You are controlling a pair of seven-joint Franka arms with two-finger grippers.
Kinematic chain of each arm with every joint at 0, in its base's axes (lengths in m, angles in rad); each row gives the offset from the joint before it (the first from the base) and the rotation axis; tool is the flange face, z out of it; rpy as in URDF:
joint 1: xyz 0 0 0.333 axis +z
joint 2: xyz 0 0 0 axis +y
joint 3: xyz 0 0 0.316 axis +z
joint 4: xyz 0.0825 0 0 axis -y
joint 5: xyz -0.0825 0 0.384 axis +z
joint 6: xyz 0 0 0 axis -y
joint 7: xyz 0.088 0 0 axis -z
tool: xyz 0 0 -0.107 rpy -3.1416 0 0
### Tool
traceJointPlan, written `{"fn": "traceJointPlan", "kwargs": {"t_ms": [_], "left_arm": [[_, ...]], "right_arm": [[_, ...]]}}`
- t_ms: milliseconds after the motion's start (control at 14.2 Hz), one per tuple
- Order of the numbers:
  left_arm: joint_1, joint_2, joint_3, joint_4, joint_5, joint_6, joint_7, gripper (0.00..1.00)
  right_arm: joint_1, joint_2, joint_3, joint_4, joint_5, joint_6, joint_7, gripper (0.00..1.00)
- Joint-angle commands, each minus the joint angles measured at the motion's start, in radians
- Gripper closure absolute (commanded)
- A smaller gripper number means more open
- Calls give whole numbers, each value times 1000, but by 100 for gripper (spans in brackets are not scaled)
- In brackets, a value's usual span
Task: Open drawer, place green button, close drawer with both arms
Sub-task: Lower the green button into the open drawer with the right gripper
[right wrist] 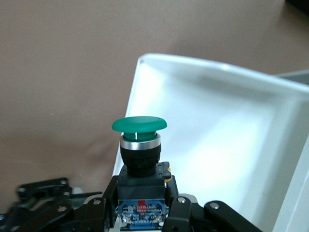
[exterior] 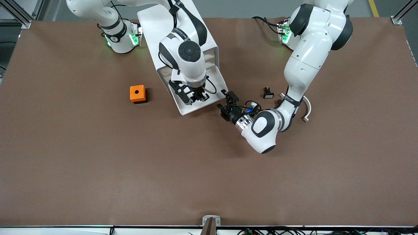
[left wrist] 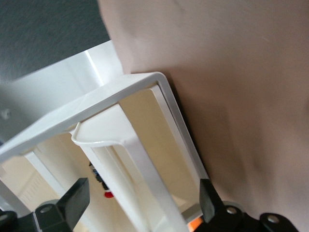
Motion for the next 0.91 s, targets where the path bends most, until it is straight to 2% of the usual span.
{"fn": "traceJointPlan", "kwargs": {"t_ms": [0, 211, 421, 632, 772, 842], "left_arm": [[37, -31, -16, 15, -13, -1, 187, 0], [28, -28, 36, 105, 22, 2, 382, 0], [-13, -65, 94, 113, 91, 55, 551, 0], [-32, -111, 94, 111, 181, 161, 656, 0], [-49, -153, 88, 105, 265, 268, 742, 0], [-65, -157, 88, 104, 307, 326, 751, 0]], "right_arm": [[34, -8, -11, -46, 11, 38, 57, 100], [62, -8, -11, -80, 11, 90, 111, 100], [102, 10, -11, -86, 11, 133, 182, 100], [114, 33, -13, -85, 9, 155, 197, 99], [117, 33, -11, -80, 9, 144, 194, 93], [117, 32, -11, -80, 9, 136, 189, 84]]}}
